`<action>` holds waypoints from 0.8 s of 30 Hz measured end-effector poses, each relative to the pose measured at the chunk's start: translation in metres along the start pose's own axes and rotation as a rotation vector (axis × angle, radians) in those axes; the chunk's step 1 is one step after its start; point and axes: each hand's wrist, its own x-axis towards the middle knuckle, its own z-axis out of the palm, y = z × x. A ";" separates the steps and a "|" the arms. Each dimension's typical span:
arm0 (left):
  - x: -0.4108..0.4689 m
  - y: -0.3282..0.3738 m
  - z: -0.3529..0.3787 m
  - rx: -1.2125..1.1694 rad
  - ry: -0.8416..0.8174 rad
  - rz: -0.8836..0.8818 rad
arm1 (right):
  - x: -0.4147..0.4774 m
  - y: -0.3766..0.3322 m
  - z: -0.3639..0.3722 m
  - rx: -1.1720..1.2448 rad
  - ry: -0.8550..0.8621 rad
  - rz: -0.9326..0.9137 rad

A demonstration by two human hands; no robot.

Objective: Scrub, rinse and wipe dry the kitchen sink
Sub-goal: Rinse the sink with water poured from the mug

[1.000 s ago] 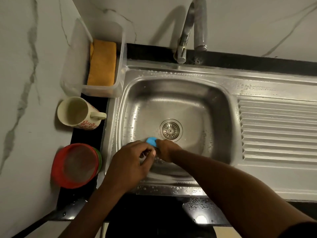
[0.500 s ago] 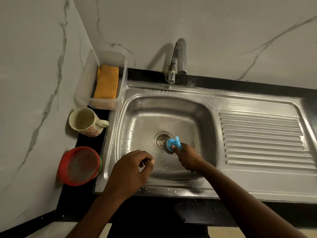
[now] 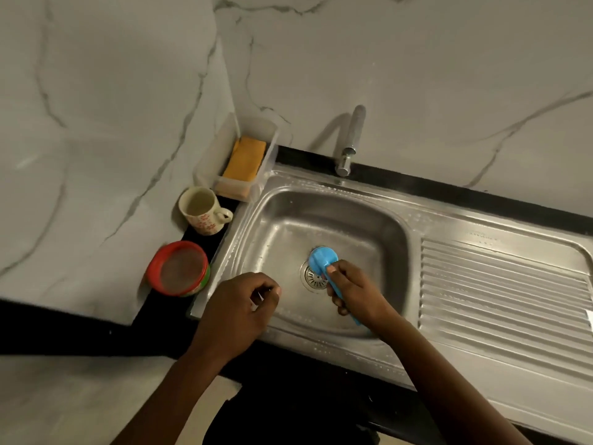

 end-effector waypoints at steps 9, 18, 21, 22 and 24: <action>-0.066 0.013 -0.010 -0.026 0.210 -0.136 | -0.018 -0.018 0.061 -0.372 -0.199 -0.292; -0.099 -0.009 -0.047 -0.050 0.314 -0.224 | -0.028 -0.030 0.175 -0.330 -0.300 -0.540; -0.105 -0.024 -0.063 -0.043 0.317 -0.249 | -0.029 -0.031 0.214 -0.329 -0.266 -0.570; -0.106 -0.029 -0.068 -0.040 0.315 -0.254 | -0.029 -0.033 0.224 -0.349 -0.234 -0.560; -0.108 -0.040 -0.076 -0.035 0.305 -0.259 | -0.023 -0.037 0.239 -0.402 -0.244 -0.558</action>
